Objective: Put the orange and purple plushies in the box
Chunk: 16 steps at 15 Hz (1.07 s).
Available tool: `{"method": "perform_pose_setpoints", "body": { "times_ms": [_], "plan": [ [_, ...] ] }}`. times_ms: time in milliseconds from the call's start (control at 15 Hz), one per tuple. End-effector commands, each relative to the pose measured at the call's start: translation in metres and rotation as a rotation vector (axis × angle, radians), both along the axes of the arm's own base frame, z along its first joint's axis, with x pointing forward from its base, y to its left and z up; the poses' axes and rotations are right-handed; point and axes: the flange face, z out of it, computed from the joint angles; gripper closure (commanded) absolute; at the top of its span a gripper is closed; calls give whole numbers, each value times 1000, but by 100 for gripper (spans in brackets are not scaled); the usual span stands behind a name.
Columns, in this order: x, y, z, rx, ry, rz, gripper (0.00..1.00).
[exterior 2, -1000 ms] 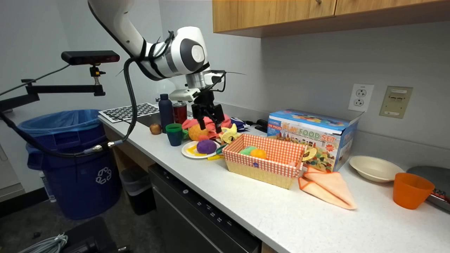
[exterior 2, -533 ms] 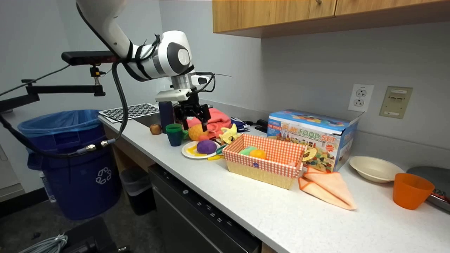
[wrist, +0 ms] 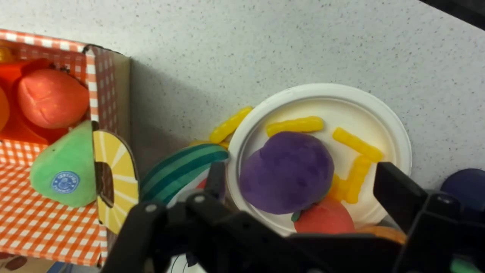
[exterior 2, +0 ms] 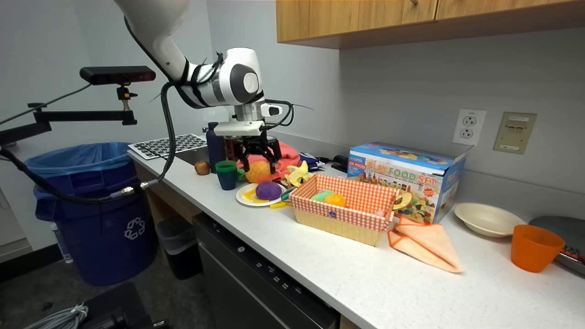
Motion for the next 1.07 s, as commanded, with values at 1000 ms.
{"method": "perform_pose_setpoints", "body": {
  "times_ms": [1000],
  "plan": [
    [57, 6, -36, -22, 7, 97, 0]
  ]
}}
